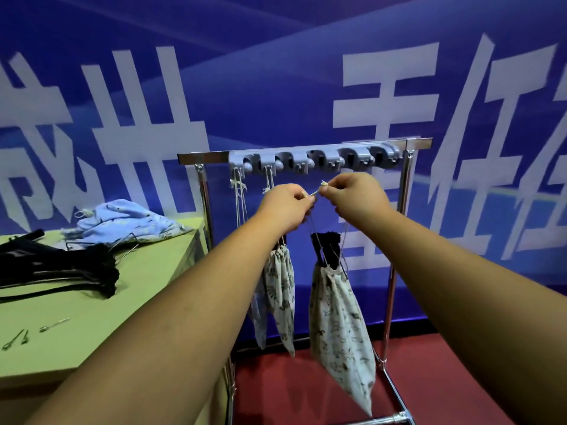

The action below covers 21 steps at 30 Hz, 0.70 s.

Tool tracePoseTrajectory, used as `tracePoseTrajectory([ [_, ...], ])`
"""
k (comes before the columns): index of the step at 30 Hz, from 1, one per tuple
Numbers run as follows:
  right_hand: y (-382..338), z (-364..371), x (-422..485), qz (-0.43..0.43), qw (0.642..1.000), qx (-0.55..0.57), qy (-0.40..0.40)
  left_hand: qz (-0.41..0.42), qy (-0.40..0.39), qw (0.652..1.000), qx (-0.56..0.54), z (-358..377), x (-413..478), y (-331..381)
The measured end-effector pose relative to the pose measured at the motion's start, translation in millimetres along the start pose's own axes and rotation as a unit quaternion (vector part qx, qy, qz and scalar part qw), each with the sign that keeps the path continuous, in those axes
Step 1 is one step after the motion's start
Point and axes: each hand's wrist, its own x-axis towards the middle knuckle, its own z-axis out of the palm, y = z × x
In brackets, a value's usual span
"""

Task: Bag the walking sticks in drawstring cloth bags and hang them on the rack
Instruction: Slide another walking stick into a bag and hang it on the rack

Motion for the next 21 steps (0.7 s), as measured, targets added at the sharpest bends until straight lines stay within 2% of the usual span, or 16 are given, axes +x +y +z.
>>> tracePoseTrajectory([
  [3, 4, 6, 23, -0.012, 1.000, -0.012, 0.012, -0.058, -0.028, 0.988, -0.142, -1, 19, 2],
  [9, 3, 23, 63, -0.023, 0.998, -0.026, 0.049, -0.062, 0.046, 0.981, -0.176, 3, 63, 6],
  [16, -8, 40, 97, -0.034, 0.998, -0.021, 0.056, 0.003, 0.159, 0.985, -0.067, 0, 91, -7],
  [21, 0, 54, 105, 0.007, 0.999, 0.001, 0.041, -0.012, 0.170, 0.984, 0.059, 6, 111, -21],
])
